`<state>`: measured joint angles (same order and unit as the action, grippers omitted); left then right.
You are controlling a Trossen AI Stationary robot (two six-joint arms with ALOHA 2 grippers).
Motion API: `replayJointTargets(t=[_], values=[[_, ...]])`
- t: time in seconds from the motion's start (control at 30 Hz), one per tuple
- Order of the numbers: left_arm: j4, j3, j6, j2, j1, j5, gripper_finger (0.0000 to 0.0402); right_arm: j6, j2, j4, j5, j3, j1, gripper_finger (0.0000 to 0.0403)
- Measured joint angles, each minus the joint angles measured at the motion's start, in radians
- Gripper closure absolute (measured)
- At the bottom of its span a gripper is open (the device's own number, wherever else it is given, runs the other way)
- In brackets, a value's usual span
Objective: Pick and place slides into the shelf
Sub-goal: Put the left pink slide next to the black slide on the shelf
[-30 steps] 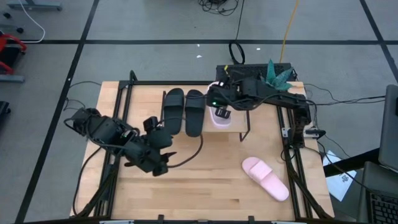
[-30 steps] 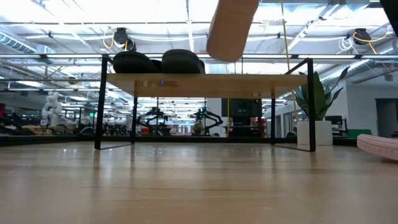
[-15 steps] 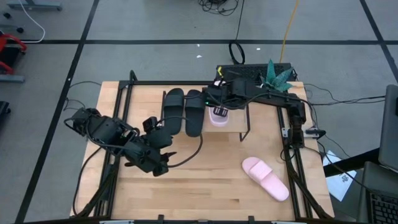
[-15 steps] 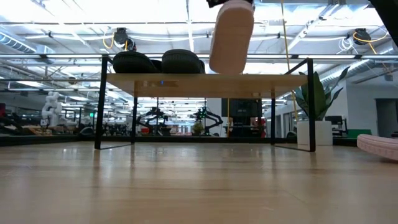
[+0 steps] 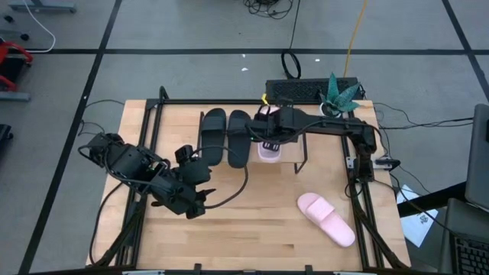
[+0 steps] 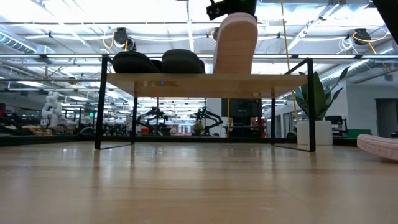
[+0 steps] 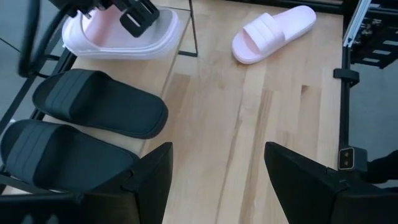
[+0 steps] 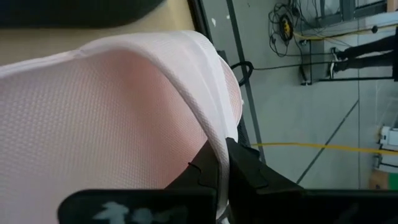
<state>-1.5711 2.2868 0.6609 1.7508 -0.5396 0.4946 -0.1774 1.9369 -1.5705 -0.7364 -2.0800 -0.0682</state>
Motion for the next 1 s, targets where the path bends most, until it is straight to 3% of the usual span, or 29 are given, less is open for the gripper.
replayJointTargets(t=[0.27,1.0], values=[[0.000,0.000,-0.010,0.000,-0.003,0.002,0.0149,0.008,0.000,0.041,-0.052,0.001,0.048,0.0403],[0.000,0.000,-0.024,0.000,-0.061,0.004,0.0149,-0.031,0.000,0.057,-0.050,0.001,0.053,0.0403]])
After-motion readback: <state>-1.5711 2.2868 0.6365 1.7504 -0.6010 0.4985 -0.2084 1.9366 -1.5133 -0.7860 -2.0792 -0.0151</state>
